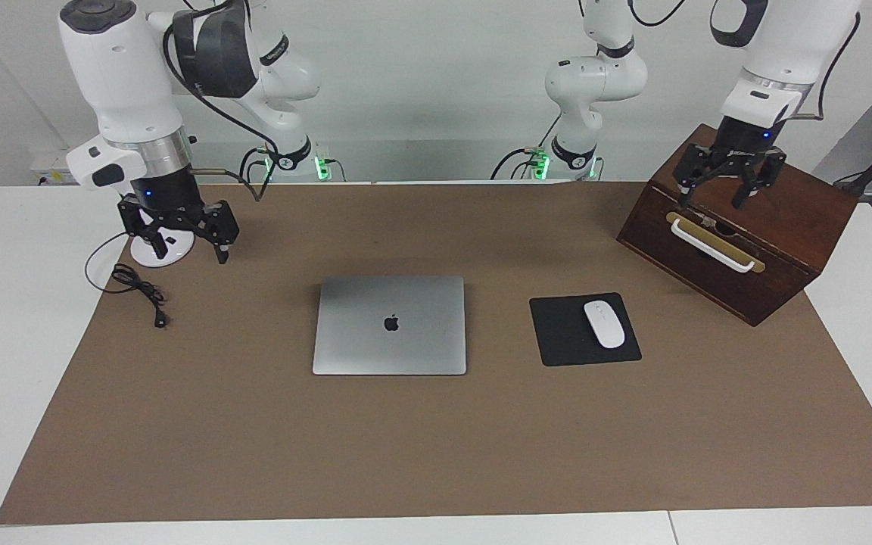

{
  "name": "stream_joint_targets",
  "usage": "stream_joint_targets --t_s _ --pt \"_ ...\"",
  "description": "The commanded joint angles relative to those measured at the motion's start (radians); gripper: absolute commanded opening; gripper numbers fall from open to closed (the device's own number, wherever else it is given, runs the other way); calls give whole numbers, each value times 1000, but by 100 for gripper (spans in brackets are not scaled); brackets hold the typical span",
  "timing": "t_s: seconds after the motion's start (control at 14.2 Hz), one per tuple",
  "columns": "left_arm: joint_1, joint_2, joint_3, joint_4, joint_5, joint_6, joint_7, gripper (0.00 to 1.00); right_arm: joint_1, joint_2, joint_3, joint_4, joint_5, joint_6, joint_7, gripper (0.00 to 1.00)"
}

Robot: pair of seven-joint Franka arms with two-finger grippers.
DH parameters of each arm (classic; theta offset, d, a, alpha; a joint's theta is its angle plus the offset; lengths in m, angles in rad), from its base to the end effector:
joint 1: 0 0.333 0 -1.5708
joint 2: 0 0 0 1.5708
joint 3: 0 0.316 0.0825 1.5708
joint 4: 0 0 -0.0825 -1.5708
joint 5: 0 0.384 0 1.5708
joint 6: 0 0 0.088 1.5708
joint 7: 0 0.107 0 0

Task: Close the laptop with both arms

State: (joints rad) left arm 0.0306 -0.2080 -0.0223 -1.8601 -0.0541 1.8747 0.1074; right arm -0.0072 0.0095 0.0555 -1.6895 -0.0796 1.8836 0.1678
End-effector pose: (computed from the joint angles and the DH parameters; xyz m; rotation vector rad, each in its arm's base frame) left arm 0.5144 -0.0009 0.6254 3.0834 -0.1369 0.3487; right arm 0.5827 0.0221 0.5921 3.0666 -0.1566 0.2954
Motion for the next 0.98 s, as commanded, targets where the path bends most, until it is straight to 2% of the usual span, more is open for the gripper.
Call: stream_joint_targets --t_s 0.0,0.28,0.56,0.91 --pt "14 99 -10 171 23 -106 -2 100 -19 -36 4 0 26 -11 -45 100" --pt "22 177 -11 283 17 -219 -2 100 -10 -75 4 8 26 -50 -51 100" --pt "22 208 -10 291 17 -229 -2 100 -10 -72 3 25 18 -76 -57 100" --pt "34 237 -10 369 25 -308 -2 100 -8 -72 4 70 20 -156 -50 100"
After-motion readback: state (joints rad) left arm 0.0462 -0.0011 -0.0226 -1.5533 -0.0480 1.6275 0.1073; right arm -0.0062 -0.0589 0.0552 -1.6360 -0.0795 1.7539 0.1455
